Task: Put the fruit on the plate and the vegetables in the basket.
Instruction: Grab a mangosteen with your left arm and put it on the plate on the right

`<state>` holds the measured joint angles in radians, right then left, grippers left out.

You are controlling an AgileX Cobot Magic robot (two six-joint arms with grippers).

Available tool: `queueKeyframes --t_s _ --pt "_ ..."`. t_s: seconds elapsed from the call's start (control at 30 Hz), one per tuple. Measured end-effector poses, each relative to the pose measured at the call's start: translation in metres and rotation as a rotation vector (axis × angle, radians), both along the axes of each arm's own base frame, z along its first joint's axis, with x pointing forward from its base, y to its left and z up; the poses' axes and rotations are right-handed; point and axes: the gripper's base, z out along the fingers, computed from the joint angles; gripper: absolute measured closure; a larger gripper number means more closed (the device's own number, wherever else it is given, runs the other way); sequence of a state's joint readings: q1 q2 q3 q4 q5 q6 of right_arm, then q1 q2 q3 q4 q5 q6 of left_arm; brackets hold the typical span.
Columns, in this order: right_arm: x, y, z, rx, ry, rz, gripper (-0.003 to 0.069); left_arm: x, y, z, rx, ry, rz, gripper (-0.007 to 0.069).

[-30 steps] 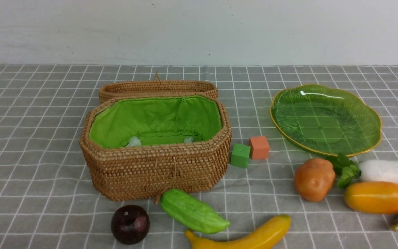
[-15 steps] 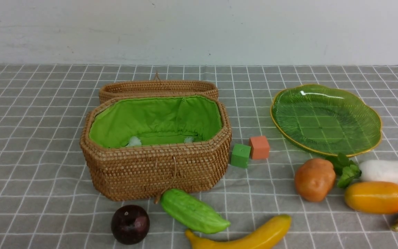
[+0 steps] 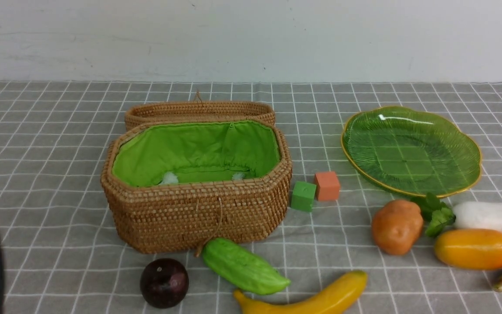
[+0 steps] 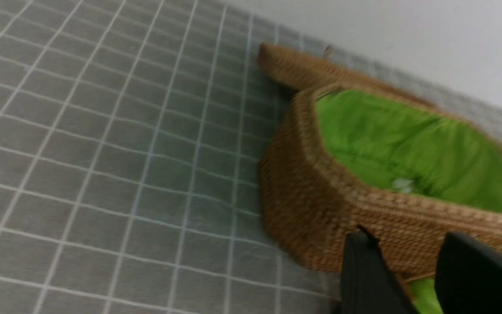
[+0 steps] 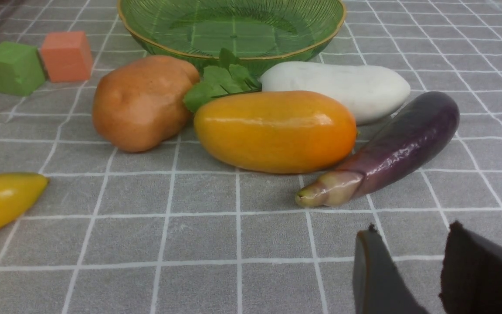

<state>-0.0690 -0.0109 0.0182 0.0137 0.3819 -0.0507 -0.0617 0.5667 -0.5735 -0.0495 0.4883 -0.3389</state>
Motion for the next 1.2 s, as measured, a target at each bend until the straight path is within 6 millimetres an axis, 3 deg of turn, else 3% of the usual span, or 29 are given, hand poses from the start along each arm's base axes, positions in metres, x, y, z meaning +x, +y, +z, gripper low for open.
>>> queueKeyframes --t_s 0.03,0.2,0.4,0.47,0.5,0.57,0.63,0.83,1.03,1.2 --pt "0.000 0.000 0.000 0.000 0.000 0.000 0.0419 0.002 0.000 0.000 0.003 0.005 0.000 0.0386" --pt "0.000 0.000 0.000 0.000 0.000 0.000 0.0419 0.048 -0.004 -0.025 0.007 0.219 -0.013 0.0381" --pt "0.000 0.000 0.000 0.000 0.000 0.000 0.0419 0.079 -0.024 -0.024 0.086 0.375 -0.154 0.0302" --pt "0.000 0.000 0.000 0.000 0.000 0.000 0.0419 0.094 -0.047 -0.026 0.151 0.441 -0.279 0.0193" --pt "0.000 0.000 0.000 0.000 0.000 0.000 0.0419 0.094 -0.051 -0.026 0.158 0.449 -0.295 0.0184" --pt "0.000 0.000 0.000 0.000 0.000 0.000 0.0419 0.107 -0.072 -0.040 0.216 0.525 -0.380 0.0055" --pt "0.000 0.000 0.000 0.000 0.000 0.000 0.0419 0.116 -0.088 -0.056 0.262 0.589 -0.433 -0.0018" --pt "0.000 0.000 0.000 0.000 0.000 0.000 0.0419 0.142 -0.113 -0.097 0.319 0.696 -0.484 -0.0040" --pt "0.000 0.000 0.000 0.000 0.000 0.000 0.0419 0.169 -0.126 -0.136 0.339 0.777 -0.485 0.0039" --pt "0.000 0.000 0.000 0.000 0.000 0.000 0.0419 0.169 -0.126 -0.133 0.342 0.798 -0.487 0.0074"
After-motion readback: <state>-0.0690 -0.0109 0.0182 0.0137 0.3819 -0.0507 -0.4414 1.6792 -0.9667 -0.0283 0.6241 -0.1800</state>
